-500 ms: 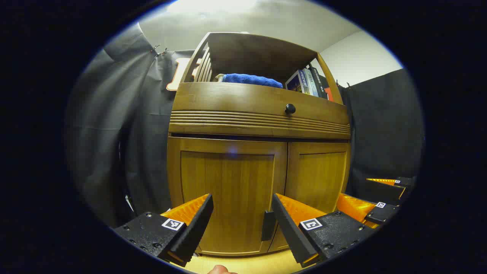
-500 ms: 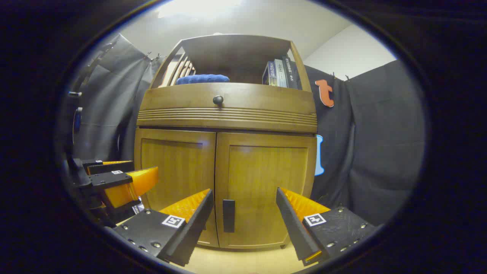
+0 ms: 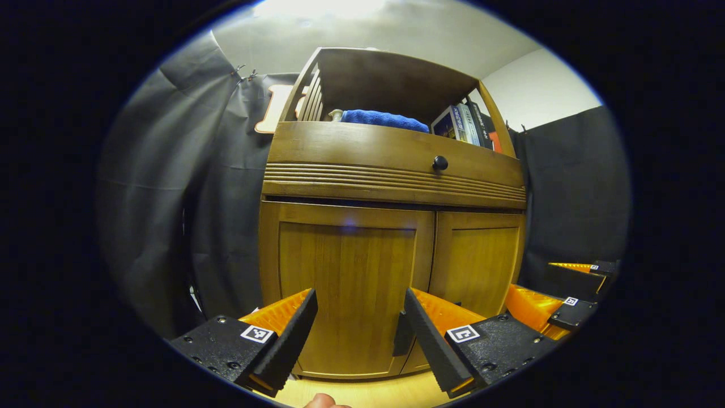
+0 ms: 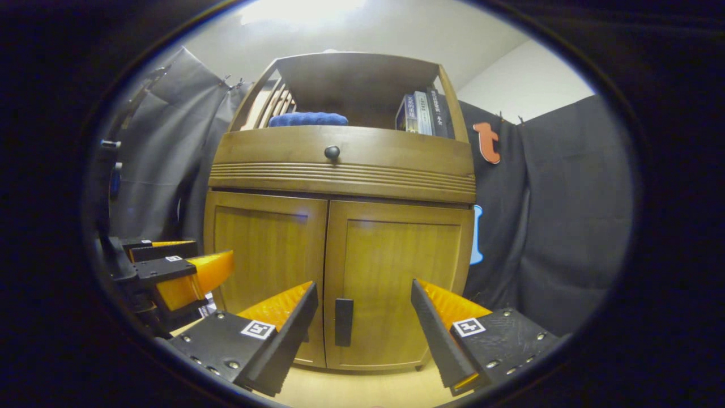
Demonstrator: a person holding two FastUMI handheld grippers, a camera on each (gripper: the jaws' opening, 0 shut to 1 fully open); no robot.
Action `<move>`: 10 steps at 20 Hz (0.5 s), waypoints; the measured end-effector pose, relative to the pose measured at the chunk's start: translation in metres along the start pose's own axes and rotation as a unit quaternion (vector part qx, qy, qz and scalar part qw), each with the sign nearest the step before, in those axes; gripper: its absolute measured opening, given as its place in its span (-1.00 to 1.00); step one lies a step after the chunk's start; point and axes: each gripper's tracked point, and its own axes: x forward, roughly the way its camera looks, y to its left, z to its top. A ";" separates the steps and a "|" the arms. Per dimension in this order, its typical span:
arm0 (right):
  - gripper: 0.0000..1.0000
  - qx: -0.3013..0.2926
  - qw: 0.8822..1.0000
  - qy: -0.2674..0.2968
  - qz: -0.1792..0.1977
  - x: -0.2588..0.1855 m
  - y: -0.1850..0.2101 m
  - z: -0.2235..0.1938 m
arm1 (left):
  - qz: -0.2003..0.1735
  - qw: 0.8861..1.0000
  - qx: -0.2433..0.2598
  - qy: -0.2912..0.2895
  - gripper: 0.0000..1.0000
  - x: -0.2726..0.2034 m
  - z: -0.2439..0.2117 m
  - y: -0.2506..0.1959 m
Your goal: Open the right door of the double-door shoe cabinet with the right hand, and open the left door with the left hand.
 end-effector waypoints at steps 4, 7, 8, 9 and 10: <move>0.96 0.001 1.000 0.001 0.001 0.001 0.000 -0.001 | 0.004 1.000 0.002 -0.001 0.91 -0.001 0.000 0.000; 0.99 0.001 1.000 0.001 -0.001 0.002 0.000 -0.003 | 0.004 1.000 0.001 -0.001 0.84 -0.002 -0.001 0.000; 0.99 0.002 1.000 0.000 -0.002 0.002 -0.001 -0.003 | 0.004 1.000 0.001 -0.002 0.91 -0.002 0.000 0.000; 0.96 0.002 1.000 0.000 -0.002 0.003 -0.001 -0.004 | 0.004 1.000 0.002 -0.002 0.91 -0.002 -0.001 0.000; 0.96 0.002 1.000 0.000 -0.004 0.003 -0.002 -0.004 | 0.005 1.000 0.002 -0.003 0.91 -0.002 0.000 0.000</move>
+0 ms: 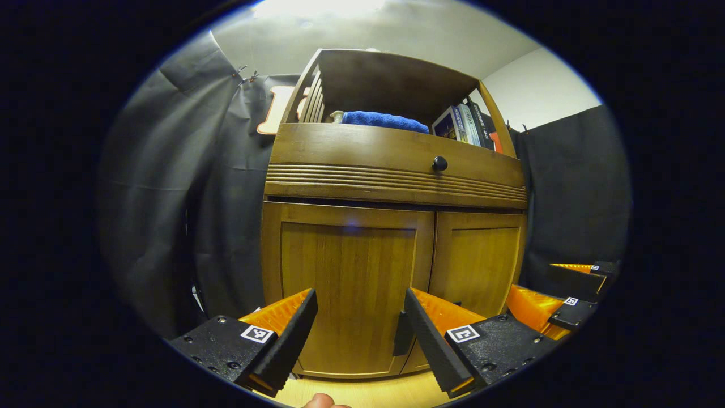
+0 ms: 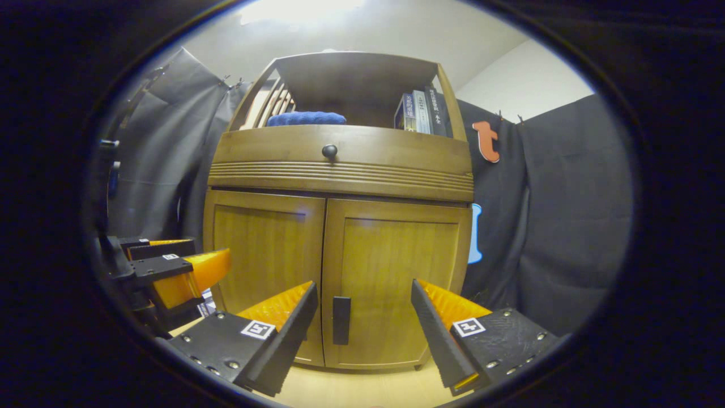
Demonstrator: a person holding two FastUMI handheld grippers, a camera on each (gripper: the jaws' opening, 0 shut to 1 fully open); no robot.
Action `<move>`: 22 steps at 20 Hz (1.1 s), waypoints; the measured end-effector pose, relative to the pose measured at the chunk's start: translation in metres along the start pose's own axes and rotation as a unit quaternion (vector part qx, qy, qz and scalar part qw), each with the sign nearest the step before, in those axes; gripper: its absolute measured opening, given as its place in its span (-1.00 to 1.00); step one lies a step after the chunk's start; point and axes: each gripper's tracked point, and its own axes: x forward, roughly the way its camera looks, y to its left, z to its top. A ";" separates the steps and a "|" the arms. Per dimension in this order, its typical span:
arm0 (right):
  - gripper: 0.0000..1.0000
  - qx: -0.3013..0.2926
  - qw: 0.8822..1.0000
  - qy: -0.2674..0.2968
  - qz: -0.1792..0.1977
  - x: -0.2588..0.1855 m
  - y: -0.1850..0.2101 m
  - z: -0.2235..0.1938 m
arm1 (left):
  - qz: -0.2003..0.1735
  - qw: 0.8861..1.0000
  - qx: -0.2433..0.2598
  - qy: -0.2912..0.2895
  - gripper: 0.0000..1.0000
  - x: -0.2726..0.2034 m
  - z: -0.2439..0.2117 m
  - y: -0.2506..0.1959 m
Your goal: Open the right door of the double-door shoe cabinet with the right hand, and open the left door with the left hand.
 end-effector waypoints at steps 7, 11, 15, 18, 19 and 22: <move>0.99 0.011 1.000 0.014 0.004 0.016 0.001 -0.019 | 0.009 1.000 0.007 -0.003 0.91 -0.004 0.001 0.007; 0.96 0.019 0.999 0.041 0.028 0.036 0.007 -0.048 | 0.037 0.999 0.022 0.000 0.84 -0.012 -0.002 0.033; 0.84 0.025 0.996 0.069 0.046 0.070 0.026 -0.071 | 0.077 0.997 0.032 0.003 0.92 -0.017 -0.004 0.068; 0.69 0.032 0.995 0.090 0.042 0.092 0.034 -0.086 | 0.106 0.994 0.039 0.005 0.92 -0.018 -0.006 0.092; 0.69 0.030 0.994 0.095 0.033 0.097 0.032 -0.092 | 0.115 0.992 0.042 0.007 0.84 -0.019 -0.007 0.099; 0.43 0.030 0.993 0.110 0.033 0.115 0.036 -0.104 | 0.132 0.990 0.051 0.009 0.84 -0.017 -0.010 0.115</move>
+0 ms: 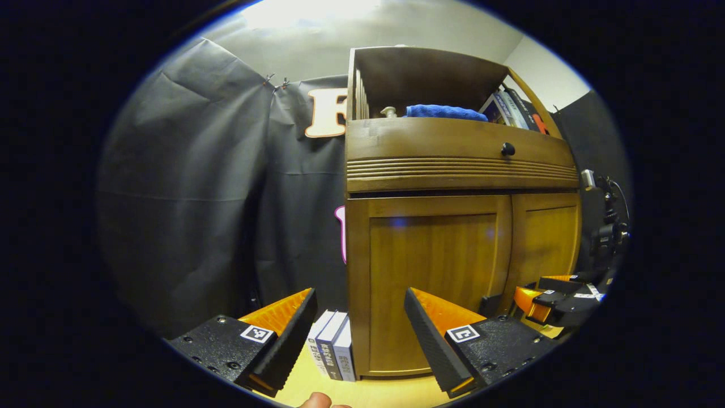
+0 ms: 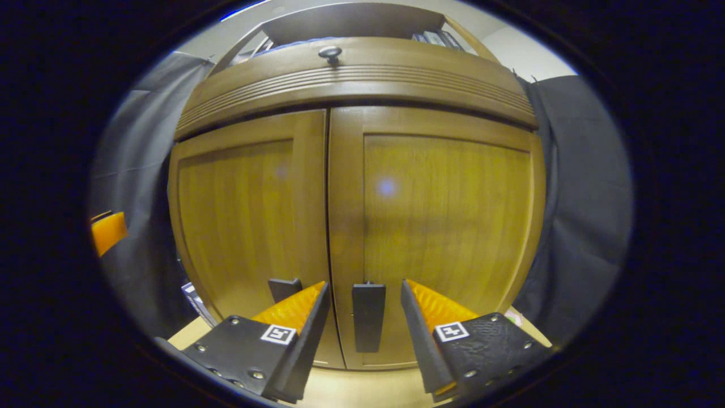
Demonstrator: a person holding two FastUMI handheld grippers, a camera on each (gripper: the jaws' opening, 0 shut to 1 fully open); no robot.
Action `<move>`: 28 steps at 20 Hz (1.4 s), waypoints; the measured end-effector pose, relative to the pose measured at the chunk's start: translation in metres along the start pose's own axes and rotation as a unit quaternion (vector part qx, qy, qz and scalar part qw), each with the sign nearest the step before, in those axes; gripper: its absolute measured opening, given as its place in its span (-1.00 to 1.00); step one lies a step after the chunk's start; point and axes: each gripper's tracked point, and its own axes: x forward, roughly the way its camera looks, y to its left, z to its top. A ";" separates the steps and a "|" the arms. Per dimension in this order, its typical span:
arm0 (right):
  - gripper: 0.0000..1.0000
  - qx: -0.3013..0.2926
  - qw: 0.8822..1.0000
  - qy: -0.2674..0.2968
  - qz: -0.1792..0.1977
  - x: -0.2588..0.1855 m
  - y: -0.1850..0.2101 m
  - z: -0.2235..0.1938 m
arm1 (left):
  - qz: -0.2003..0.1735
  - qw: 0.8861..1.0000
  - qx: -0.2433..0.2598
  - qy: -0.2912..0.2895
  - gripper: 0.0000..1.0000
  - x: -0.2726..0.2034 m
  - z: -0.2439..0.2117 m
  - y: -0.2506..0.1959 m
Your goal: Open the right door of the double-door shoe cabinet with the right hand, and open the left door with the left hand.
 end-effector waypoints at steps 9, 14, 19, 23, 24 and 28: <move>-0.38 -0.012 0.999 0.017 -0.025 0.008 -0.004 -0.012 | -0.016 1.000 0.000 0.005 0.84 0.010 -0.005 -0.007; -0.46 -0.012 0.999 0.014 -0.034 -0.006 -0.009 -0.011 | -0.025 1.000 0.001 0.001 0.84 0.007 -0.002 -0.012; -0.45 -0.006 0.999 0.011 -0.039 -0.034 -0.017 -0.014 | -0.045 0.999 -0.009 0.007 0.84 0.003 -0.004 -0.022; -0.46 0.003 0.999 0.012 -0.045 -0.054 -0.024 -0.016 | -0.062 0.998 -0.018 0.010 0.86 -0.005 -0.005 -0.036; -0.46 0.003 0.999 0.012 -0.047 -0.058 -0.027 -0.017 | -0.066 0.998 -0.019 0.010 0.86 -0.005 -0.004 -0.039; -0.47 0.007 0.998 0.013 -0.057 -0.076 -0.036 -0.018 | -0.084 0.996 -0.019 0.008 0.84 -0.011 -0.002 -0.053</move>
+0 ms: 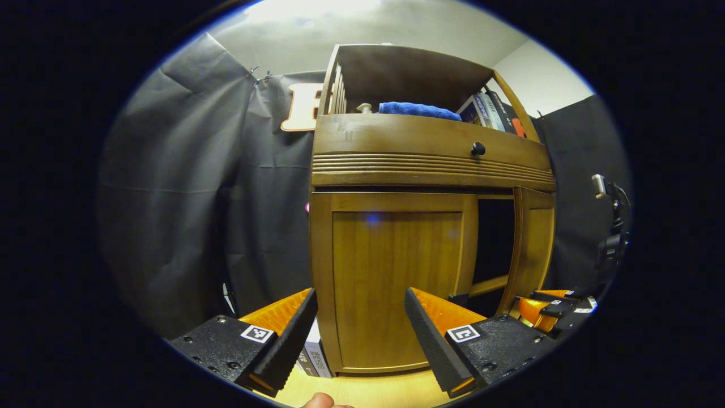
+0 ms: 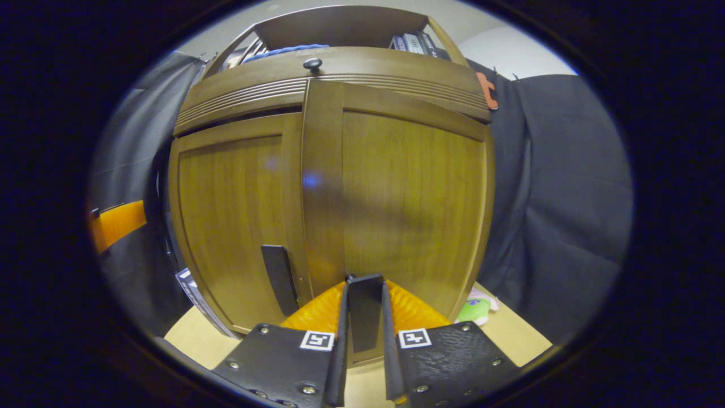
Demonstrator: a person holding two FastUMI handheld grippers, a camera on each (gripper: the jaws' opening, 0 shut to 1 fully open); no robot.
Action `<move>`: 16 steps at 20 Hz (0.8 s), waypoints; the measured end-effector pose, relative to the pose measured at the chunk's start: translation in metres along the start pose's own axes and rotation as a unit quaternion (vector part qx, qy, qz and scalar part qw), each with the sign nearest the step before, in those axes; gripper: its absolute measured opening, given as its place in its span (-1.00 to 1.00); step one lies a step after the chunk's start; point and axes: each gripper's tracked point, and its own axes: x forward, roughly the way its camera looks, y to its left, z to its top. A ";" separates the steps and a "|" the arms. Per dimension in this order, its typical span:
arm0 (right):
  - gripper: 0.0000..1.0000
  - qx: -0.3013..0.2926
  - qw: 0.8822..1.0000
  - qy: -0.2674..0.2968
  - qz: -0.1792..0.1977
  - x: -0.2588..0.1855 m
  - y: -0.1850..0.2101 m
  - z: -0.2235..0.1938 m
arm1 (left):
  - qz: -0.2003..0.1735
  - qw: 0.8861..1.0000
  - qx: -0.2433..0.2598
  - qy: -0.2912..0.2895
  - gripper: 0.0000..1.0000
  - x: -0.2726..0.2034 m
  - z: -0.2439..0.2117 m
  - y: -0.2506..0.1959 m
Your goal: Open the right door of the double-door shoe cabinet with the right hand, and open the left door with the left hand.
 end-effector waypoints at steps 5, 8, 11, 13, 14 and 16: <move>-0.47 0.005 1.000 0.001 -0.012 -0.019 -0.014 -0.002 | -0.023 1.000 -0.004 -0.002 0.84 -0.005 0.001 -0.020; -0.47 0.003 1.000 0.001 -0.020 -0.029 -0.023 -0.003 | -0.033 0.999 -0.004 -0.001 0.86 -0.008 0.001 -0.030; -0.47 0.005 1.000 0.000 -0.029 -0.039 -0.033 -0.004 | -0.044 0.999 -0.004 0.000 0.84 -0.011 0.000 -0.040; -0.46 0.007 0.999 0.000 -0.035 -0.045 -0.039 -0.005 | -0.050 0.999 -0.004 0.000 0.84 -0.011 0.000 -0.047; -0.47 0.008 0.999 0.000 -0.038 -0.048 -0.043 -0.006 | -0.054 0.999 -0.004 0.001 0.84 -0.012 0.001 -0.050; -0.47 0.009 0.999 0.001 -0.044 -0.054 -0.049 -0.006 | -0.060 0.998 -0.004 0.000 0.84 -0.012 0.002 -0.057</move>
